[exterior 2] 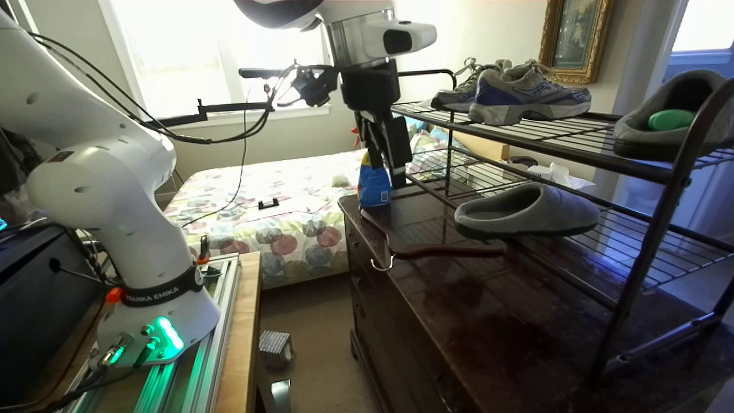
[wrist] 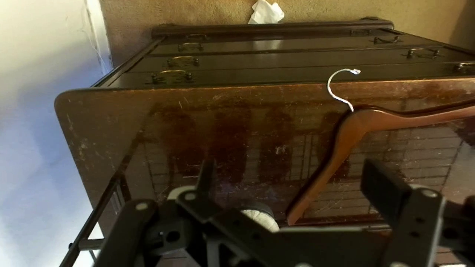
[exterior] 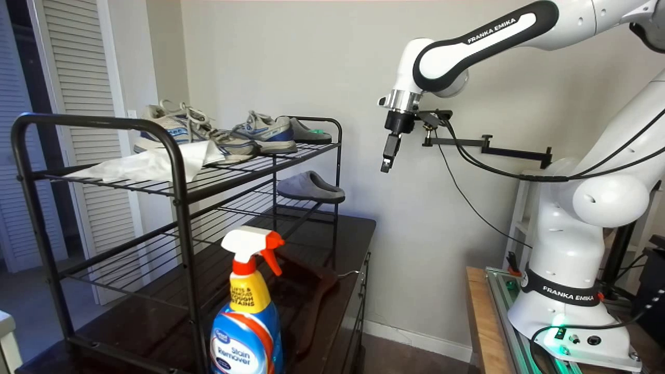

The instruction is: Put the slop on the top shelf

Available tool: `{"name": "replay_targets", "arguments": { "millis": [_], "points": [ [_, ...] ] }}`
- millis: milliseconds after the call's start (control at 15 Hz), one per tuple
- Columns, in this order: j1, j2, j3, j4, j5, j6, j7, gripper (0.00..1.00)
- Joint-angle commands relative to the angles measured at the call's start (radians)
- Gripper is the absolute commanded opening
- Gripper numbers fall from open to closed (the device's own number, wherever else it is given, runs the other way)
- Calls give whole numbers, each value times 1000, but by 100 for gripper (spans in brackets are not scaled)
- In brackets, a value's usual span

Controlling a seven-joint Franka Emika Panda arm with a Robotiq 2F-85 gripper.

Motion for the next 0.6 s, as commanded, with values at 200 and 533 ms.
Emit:
{"name": "replay_targets", "arguments": {
  "millis": [200,533],
  "points": [
    [14,47,-22,46,20,-3,-117,100],
    [40,109,-33,56,59,99,-141,100]
  ]
}}
